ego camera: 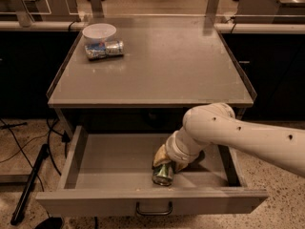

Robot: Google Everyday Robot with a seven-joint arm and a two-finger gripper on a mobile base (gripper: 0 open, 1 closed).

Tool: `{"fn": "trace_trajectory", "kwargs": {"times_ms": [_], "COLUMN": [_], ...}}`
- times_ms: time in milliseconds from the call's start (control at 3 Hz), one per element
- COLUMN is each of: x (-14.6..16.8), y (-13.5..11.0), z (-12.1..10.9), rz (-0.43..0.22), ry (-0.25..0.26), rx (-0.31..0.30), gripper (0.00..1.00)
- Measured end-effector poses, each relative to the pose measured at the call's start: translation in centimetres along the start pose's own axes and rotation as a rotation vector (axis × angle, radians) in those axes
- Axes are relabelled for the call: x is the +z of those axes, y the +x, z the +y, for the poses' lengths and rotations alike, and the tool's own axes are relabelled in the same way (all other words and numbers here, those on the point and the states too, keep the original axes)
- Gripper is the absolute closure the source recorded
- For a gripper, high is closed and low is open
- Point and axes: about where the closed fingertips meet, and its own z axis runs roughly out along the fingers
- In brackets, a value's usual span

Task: Place green can into top drawer

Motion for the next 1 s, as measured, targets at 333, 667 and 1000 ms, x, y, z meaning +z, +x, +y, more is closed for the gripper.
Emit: {"fn": "trace_trajectory", "kwargs": {"times_ms": [333, 667, 1000], "x": [-1.8, -3.3, -3.5], "y": [0.2, 0.6, 0.7], "z": [-0.7, -0.9, -0.9], "rz": [0.039, 0.075, 0.081], "ry": [-0.066, -0.113, -0.119], "rx": [-0.013, -0.021, -0.022], "gripper": [0.03, 0.00, 0.00]}}
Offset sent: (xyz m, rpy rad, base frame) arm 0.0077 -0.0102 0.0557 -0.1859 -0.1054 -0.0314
